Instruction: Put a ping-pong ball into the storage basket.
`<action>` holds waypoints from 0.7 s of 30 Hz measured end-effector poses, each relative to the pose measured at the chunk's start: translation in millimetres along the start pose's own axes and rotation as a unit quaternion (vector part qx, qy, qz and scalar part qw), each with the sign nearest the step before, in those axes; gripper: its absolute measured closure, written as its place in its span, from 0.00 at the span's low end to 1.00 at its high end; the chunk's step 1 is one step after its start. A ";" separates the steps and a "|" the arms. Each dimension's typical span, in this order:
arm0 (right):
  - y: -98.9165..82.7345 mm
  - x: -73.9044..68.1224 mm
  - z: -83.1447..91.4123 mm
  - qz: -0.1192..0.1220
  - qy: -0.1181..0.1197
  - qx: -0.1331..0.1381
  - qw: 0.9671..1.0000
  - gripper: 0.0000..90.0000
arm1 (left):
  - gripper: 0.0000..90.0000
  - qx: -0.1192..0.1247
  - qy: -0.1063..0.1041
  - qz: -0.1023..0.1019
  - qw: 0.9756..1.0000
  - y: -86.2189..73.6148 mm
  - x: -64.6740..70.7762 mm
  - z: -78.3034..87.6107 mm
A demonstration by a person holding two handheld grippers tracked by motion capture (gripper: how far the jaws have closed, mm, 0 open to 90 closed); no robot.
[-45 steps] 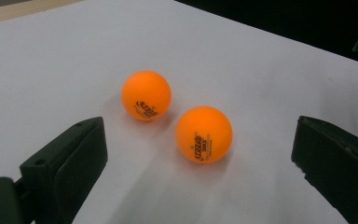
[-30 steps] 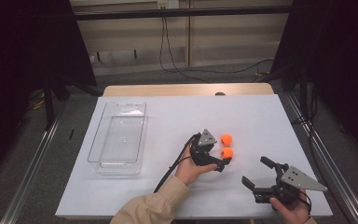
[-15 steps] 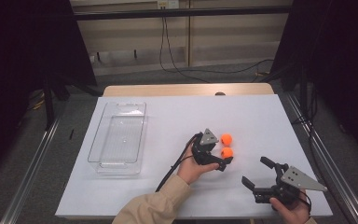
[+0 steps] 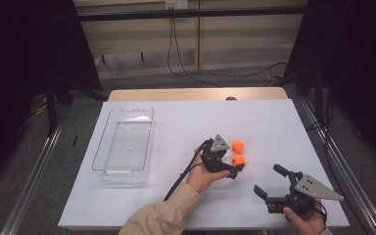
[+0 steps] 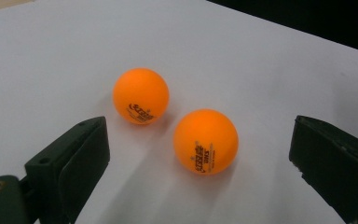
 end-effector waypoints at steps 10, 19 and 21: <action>0.0 -0.1 0.0 0.000 0.000 0.000 1.000 0.01 | 0.06 -0.006 -0.001 -0.002 1.000 1.3 -0.3 -1.2; -0.1 0.0 0.3 -0.001 0.001 0.000 1.000 0.01 | 0.06 -0.010 -0.003 -0.001 1.000 5.0 0.3 -5.2; 0.0 0.2 0.6 -0.001 0.000 0.000 1.000 0.01 | 0.06 -0.007 -0.004 0.001 1.000 5.6 0.9 -6.0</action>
Point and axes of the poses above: each handheld gripper's, and its own axes: z roughly backward along the jaws, y roughly out of its top, x roughly to its right, the point moved 3 cm from there along -z, roughly forward along the jaws, and after that the axes turned 5 degrees about -z, right-handed, at the moved point
